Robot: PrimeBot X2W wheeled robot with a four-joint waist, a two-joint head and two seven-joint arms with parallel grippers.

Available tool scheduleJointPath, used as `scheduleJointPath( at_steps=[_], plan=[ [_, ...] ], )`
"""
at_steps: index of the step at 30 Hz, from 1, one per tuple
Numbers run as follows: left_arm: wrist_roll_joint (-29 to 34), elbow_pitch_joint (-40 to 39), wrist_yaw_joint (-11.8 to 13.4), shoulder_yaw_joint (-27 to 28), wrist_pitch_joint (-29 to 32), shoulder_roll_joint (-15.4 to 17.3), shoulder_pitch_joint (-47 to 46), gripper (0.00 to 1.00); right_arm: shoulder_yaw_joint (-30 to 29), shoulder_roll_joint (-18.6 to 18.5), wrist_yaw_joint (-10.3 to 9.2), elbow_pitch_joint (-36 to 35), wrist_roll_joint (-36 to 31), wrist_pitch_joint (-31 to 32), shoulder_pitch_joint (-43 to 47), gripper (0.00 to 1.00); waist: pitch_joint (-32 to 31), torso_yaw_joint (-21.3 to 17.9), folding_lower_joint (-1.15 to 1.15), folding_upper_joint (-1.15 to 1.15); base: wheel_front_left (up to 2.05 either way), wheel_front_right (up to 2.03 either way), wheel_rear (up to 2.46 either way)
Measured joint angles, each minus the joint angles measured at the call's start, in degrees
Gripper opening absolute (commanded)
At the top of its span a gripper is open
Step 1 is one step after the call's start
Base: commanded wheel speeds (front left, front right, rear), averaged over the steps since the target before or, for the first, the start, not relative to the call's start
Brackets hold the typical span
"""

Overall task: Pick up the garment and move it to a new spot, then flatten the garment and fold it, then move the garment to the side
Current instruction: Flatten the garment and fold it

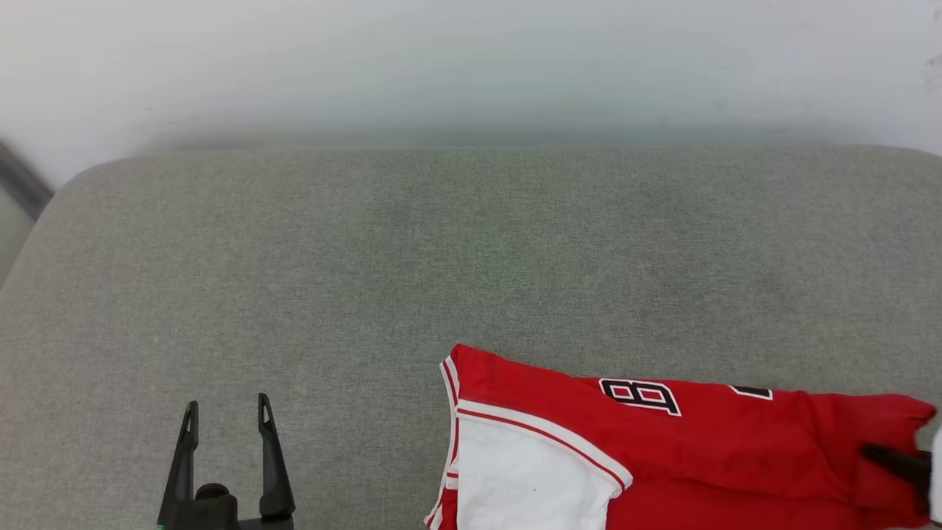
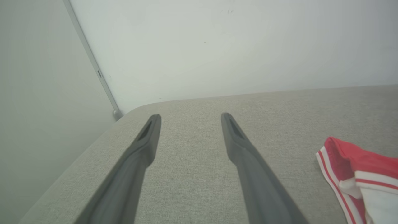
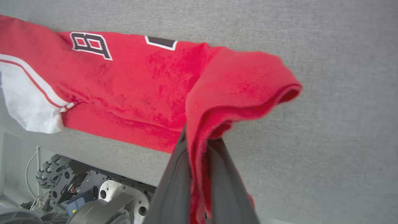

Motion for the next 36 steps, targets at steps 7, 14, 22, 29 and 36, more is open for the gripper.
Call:
scheduleJointPath(
  at_steps=[7,14,22,29,36],
  plan=[
    [0.5,0.2,-1.1,0.8,0.0,-0.8,0.5,1.00,3.5,3.3,0.01,-13.8,2.5,5.2,-0.3,0.00,-0.2,0.6,0.00,0.00,0.00,0.00,0.00],
    [0.9,0.6,-2.1,1.0,0.0,-1.3,-0.1,1.00,12.3,7.3,0.00,-19.7,-2.2,9.0,-8.8,0.00,1.1,1.3,0.00,0.00,0.00,0.00,0.00],
    [1.3,1.1,-3.2,1.0,0.0,-1.9,-2.3,1.00,27.4,12.6,0.01,-16.5,-8.6,9.6,-23.2,0.00,3.6,2.5,0.00,0.00,0.00,0.00,0.00],
    [1.4,2.0,-3.5,1.2,0.0,-2.4,-4.1,1.00,39.4,17.8,0.01,-6.5,-10.1,7.2,-33.4,0.00,6.0,3.5,0.00,0.00,0.00,0.00,0.00],
    [1.5,2.4,-4.1,1.2,0.0,-2.6,-5.5,1.00,49.8,21.3,0.01,3.0,-10.1,4.3,-39.9,0.00,7.8,3.8,0.00,0.00,0.00,0.00,0.00]
  ],
)
